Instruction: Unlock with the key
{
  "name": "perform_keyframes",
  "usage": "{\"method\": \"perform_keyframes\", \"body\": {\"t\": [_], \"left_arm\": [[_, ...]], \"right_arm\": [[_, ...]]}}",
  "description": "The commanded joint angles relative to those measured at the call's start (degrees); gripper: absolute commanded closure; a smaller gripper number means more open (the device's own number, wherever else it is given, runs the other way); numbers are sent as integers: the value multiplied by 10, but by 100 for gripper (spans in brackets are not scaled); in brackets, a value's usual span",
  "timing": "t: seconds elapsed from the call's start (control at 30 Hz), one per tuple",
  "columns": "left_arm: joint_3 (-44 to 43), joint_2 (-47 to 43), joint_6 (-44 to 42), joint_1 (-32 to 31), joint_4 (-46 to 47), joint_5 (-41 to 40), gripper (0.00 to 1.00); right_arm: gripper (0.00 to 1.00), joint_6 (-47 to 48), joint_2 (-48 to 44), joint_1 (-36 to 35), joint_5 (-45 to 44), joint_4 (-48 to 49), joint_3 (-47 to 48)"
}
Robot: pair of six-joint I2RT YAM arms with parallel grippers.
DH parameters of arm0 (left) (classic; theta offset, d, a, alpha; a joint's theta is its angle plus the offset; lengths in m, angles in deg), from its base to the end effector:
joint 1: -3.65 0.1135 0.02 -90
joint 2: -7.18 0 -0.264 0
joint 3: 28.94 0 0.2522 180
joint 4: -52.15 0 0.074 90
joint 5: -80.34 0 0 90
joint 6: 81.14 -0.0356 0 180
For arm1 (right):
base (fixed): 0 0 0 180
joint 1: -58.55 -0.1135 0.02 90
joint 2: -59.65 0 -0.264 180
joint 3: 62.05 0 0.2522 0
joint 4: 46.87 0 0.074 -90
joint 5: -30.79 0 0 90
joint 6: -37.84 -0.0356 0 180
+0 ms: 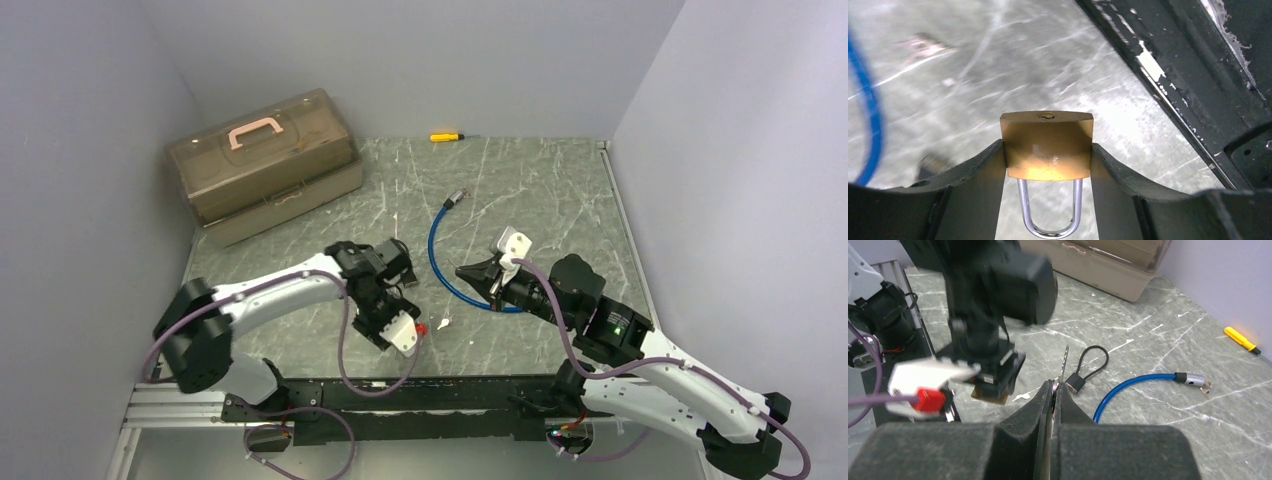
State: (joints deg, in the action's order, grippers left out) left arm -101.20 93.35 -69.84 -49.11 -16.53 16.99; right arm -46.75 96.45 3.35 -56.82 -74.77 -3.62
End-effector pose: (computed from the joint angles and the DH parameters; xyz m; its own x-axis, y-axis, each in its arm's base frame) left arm 0.1451 -0.2173 0.2113 0.6145 0.6399 -0.4614 0.7347 -0.6772 0.0393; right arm 0.0855 0.1256 0.3526 0.0175 -0.1398 -0.9900 -0.8462 0.5253 -0.0892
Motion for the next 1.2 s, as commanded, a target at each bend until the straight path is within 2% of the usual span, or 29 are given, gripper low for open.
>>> {"method": "perform_keyframes", "body": {"t": [0.0, 0.2, 0.37, 0.53, 0.77, 1.17], "left_arm": [[-81, -109, 48, 22, -87, 45, 100], [-133, -199, 80, 34, -139, 111, 100], [-149, -258, 82, 35, -117, 135, 100], [-190, -259, 92, 35, -135, 149, 100], [-196, -276, 96, 35, -110, 156, 100], [-216, -290, 66, 30, -92, 140, 100]], "right_arm": [[100, 14, -8, 4, -8, -8, 30], [100, 28, -17, 4, -5, -31, 43], [100, 76, -50, 4, 32, -29, 29], [100, 119, -34, 5, 84, -73, 54], [100, 160, 17, 4, 131, -120, 95], [100, 181, 4, 4, 115, -114, 93]]}}
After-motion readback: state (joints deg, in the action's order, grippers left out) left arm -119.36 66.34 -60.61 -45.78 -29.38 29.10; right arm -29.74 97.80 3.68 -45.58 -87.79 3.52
